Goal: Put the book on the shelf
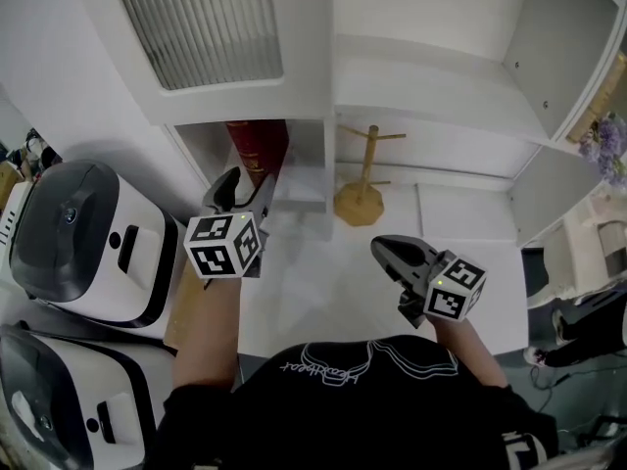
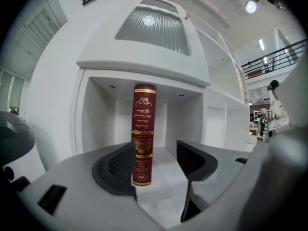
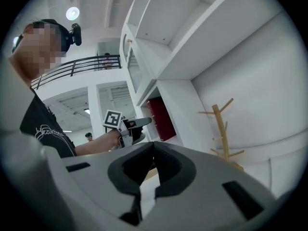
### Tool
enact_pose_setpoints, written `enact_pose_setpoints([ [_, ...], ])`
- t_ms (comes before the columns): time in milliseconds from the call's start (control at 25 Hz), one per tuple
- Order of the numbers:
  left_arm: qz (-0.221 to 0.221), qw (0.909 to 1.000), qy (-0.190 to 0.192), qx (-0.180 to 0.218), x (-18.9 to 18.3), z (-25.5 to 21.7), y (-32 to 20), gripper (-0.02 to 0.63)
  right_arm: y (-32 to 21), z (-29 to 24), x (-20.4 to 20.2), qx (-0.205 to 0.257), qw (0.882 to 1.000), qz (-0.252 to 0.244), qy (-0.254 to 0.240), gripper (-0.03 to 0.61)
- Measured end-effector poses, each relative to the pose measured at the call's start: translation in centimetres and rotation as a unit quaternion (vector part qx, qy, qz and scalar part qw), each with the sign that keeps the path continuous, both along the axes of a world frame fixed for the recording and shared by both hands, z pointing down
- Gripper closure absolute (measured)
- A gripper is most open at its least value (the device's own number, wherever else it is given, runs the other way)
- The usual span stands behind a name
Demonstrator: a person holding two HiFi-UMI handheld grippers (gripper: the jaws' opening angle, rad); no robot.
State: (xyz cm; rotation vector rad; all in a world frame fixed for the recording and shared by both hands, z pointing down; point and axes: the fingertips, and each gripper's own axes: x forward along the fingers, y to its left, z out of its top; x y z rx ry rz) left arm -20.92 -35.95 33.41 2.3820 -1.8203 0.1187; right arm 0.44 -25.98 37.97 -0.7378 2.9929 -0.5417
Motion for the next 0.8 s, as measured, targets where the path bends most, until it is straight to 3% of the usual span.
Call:
enact_pose_setpoints([
  [160, 0.063, 0.9979, 0.014, 0.004, 2.4, -0.4, 4.9, 0.348, 0.8, -1.3, -1.0, 0.034, 0.999, -0.017, 0.015, 0.572],
  [280, 0.114, 0.992, 0.054, -0.001, 4.8, -0.2, 8.3, 0.35, 1.2, -2.3, -1.7, 0.04, 0.999, -0.028, 0.007, 0.572],
  [400, 0.168, 0.9805, 0.101, -0.015, 7.5, 0.4, 10.9, 0.354, 1.7, -2.9, -2.3, 0.048, 0.998, -0.039, 0.0, 0.572],
  [560, 0.212, 0.9663, 0.143, -0.027, 9.8, 1.2, 12.9, 0.513, 2.1, -2.6, -2.8, 0.034, 0.998, -0.057, -0.018, 0.572],
  [680, 0.23, 0.9606, 0.154, -0.03, 10.9, 1.8, 13.9, 0.611, 2.3, -2.5, -2.7, 0.032, 0.998, -0.057, -0.021, 0.572],
  [800, 0.237, 0.9594, 0.15, -0.026, 11.8, 2.2, 14.5, 0.611, 2.4, -2.2, -2.6, 0.039, 0.998, -0.056, -0.009, 0.572],
])
